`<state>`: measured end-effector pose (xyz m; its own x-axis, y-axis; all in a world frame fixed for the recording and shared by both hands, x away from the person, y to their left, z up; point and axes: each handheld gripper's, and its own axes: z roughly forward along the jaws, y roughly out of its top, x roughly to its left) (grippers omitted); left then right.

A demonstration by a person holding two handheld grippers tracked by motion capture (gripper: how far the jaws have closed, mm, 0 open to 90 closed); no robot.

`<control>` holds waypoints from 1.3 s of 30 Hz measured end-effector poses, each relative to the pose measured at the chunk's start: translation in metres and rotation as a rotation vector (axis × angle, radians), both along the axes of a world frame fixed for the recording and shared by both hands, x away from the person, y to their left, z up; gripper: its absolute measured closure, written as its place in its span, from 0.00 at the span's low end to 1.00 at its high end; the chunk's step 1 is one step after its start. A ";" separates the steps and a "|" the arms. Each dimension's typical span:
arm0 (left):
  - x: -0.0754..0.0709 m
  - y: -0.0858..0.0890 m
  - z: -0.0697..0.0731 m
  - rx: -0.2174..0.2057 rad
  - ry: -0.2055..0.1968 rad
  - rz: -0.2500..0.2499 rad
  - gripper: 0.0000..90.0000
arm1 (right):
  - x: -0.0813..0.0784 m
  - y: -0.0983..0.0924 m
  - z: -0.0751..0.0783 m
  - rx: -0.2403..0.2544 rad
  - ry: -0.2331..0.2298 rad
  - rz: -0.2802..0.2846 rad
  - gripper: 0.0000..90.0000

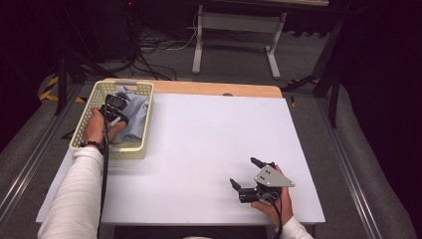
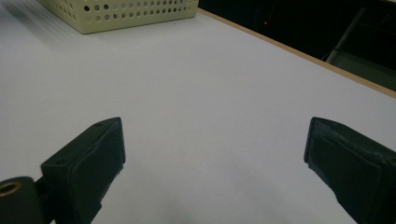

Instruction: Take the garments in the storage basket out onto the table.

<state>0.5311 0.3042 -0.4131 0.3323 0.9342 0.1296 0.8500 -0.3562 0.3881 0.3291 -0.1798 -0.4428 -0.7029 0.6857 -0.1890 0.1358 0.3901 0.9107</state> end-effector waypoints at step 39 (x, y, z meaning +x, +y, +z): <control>-0.081 -0.074 0.098 -0.478 -0.588 -0.168 0.82 | 0.002 -0.003 0.001 0.003 -0.011 -0.027 0.07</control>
